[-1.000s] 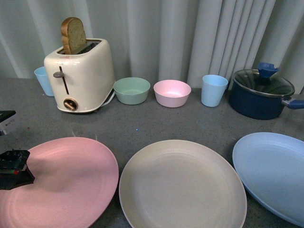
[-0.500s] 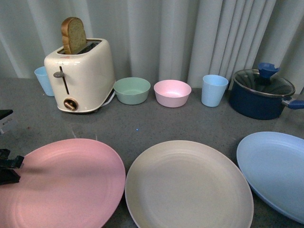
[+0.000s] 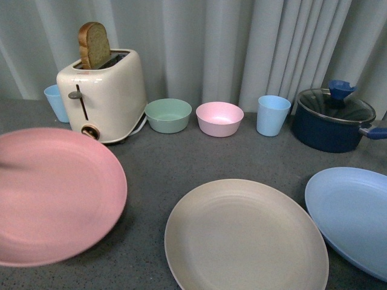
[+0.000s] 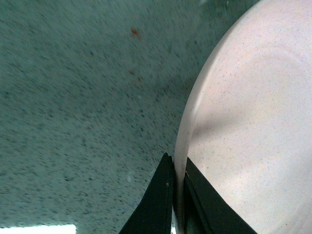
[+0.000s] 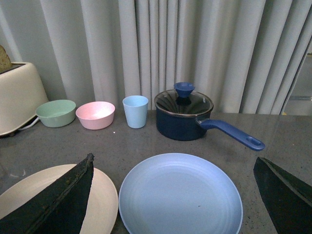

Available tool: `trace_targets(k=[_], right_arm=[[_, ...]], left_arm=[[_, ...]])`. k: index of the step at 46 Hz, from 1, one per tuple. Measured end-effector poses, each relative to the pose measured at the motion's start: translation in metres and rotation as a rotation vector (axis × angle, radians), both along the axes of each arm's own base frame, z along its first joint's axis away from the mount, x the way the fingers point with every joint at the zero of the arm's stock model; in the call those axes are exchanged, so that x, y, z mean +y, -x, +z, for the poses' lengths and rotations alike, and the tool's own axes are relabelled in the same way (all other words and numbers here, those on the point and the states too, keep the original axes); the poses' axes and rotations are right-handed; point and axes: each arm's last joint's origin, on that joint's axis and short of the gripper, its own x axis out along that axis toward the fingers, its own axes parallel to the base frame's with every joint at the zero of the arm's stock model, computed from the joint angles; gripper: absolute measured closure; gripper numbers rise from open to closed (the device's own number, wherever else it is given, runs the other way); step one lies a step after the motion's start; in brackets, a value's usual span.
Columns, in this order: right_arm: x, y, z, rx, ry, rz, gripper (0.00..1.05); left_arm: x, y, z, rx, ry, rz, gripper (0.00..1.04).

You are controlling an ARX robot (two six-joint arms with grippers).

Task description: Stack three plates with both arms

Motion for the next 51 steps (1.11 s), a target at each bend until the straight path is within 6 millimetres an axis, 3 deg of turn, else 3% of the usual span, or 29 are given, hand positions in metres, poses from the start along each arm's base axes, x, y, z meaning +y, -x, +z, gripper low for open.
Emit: trace_targets(k=[7,14,19,28,36,45,51], right_arm=[[0.0,0.0,0.0,0.0,0.0,0.0,0.08],[0.0,0.0,0.0,0.0,0.0,0.0,0.08],[0.0,0.0,0.0,0.0,0.0,0.0,0.08],[0.0,0.0,0.0,0.0,0.0,0.0,0.08],[0.0,0.0,0.0,0.0,0.0,0.0,0.08],[0.0,0.0,0.0,0.0,0.0,0.0,0.08],[0.0,0.0,0.0,0.0,0.0,0.0,0.08]], left_arm=[[0.007,-0.003,0.039,-0.096,0.04,-0.001,1.01],[-0.009,0.004,0.056,-0.111,0.086,-0.06,1.01],[-0.037,0.012,0.05,-0.074,0.119,-0.136,1.01],[-0.11,0.028,0.021,0.028,0.203,-0.297,1.01],[-0.161,0.032,0.022,0.027,0.251,-0.384,1.01],[-0.197,0.022,0.019,0.035,0.26,-0.387,1.01],[-0.215,0.01,0.005,0.07,0.243,-0.348,1.01]])
